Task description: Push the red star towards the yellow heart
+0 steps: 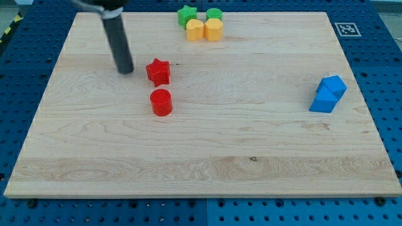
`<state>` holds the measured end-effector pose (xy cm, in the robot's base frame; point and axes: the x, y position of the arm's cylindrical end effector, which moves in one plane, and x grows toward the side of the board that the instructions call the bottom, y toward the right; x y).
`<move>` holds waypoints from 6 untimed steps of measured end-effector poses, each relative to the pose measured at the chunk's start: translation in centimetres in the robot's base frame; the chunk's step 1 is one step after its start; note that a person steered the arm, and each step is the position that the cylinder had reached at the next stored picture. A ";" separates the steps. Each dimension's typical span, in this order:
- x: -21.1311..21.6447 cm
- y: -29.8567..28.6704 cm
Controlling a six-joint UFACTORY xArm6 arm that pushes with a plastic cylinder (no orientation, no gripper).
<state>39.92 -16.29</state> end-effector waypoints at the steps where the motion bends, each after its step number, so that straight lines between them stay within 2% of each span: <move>1: 5.2 -1.3; 2: 4.8 3.1; 3: -1.7 6.0; 4: -6.9 3.6; 5: -6.4 3.0; 6: -1.4 3.1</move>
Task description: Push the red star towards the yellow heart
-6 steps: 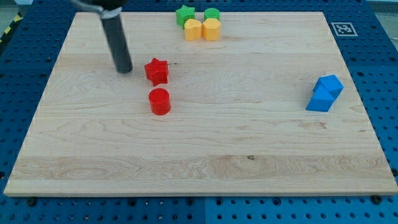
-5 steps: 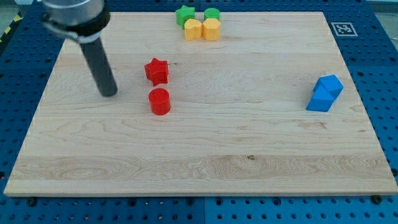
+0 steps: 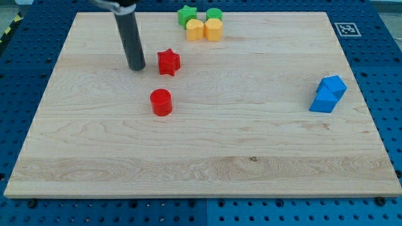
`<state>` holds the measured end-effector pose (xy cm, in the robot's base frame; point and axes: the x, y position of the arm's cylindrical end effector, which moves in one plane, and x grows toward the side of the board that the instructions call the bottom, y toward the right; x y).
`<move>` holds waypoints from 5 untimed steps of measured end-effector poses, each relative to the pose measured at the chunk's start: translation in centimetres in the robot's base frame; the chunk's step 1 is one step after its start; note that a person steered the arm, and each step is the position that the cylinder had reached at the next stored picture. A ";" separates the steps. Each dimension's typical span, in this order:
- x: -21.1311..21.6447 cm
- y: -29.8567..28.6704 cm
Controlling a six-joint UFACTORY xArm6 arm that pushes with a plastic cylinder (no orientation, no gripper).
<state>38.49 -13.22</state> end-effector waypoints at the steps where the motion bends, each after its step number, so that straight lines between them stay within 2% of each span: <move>1: 1.1 2.8; 2: -3.6 6.0; 3: -8.0 5.8; 5: -0.6 6.5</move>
